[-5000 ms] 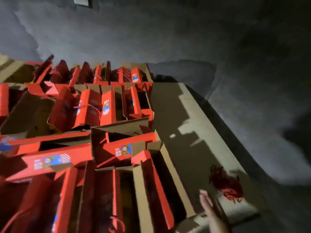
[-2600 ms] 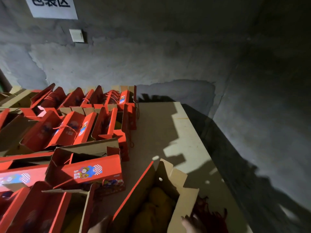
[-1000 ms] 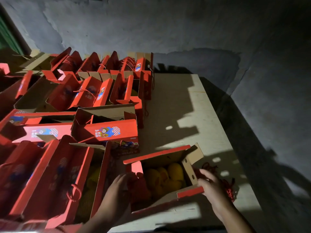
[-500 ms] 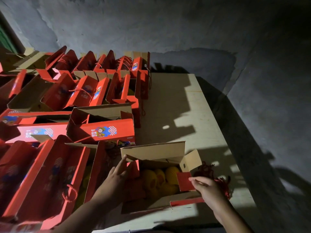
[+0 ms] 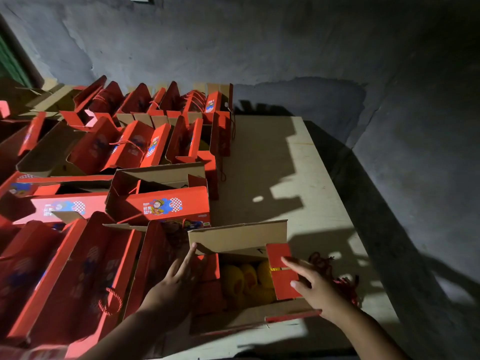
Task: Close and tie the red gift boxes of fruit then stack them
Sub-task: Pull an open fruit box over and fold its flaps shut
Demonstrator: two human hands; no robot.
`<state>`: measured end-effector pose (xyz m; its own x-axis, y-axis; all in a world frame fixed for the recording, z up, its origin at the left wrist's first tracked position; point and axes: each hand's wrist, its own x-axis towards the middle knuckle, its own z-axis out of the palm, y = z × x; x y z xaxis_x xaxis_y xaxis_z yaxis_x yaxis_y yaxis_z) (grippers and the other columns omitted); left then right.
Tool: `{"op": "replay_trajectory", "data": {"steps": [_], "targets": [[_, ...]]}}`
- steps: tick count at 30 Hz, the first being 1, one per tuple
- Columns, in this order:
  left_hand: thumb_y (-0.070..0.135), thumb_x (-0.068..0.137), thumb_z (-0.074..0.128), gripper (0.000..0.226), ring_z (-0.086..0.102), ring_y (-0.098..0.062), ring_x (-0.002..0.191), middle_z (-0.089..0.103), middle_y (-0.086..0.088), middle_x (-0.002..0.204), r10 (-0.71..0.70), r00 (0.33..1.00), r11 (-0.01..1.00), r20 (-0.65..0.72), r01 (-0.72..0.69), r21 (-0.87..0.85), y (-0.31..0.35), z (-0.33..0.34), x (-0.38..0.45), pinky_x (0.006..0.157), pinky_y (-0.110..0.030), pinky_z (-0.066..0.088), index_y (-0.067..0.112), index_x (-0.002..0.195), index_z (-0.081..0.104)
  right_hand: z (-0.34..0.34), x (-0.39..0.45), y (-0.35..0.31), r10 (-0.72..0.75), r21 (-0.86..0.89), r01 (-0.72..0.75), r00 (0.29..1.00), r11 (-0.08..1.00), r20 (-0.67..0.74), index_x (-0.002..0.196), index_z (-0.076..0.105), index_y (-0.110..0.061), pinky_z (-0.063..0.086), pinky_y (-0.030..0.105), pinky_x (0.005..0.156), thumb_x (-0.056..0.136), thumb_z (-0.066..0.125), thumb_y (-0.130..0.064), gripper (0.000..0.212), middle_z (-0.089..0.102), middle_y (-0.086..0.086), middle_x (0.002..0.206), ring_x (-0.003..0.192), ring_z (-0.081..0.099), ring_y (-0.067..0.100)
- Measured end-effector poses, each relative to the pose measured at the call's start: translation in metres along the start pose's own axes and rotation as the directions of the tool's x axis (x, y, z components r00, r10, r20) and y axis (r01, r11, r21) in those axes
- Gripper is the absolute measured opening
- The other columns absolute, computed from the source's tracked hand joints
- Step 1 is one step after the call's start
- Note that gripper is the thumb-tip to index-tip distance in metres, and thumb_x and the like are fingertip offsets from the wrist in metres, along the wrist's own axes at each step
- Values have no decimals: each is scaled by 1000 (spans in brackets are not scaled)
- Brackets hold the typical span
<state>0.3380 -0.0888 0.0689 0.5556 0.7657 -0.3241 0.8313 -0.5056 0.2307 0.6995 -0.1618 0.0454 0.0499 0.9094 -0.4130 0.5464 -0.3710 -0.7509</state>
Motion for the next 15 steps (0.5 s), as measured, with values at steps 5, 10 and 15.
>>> {"op": "replay_trajectory", "data": {"steps": [5,10,15], "targets": [[42,105,16,64,-13,-15,156,-46,13,156,-26,998,997,-52,22,-75,6,-5,-8,99,-27,52,36,157,-22,-2,4,12,-44,-174,58,995,983,86,141,24,-76,21,33,125,107,45,-41,53,20,-33,161,151,17,-4],[16,99,39,77,-10,-8,156,-27,16,165,39,998,997,-54,-42,-60,11,8,-28,112,-28,33,35,163,1,-8,8,11,-62,-258,92,991,962,123,141,20,-78,25,37,126,109,43,-31,61,19,-28,164,153,18,1],[0,93,44,93,-3,-2,155,-32,30,156,52,999,977,-4,-52,-208,-4,23,-46,113,-10,21,39,154,-16,-23,2,4,-33,-318,113,969,941,246,142,16,-78,44,36,114,101,47,6,97,11,-22,166,151,31,14]]}}
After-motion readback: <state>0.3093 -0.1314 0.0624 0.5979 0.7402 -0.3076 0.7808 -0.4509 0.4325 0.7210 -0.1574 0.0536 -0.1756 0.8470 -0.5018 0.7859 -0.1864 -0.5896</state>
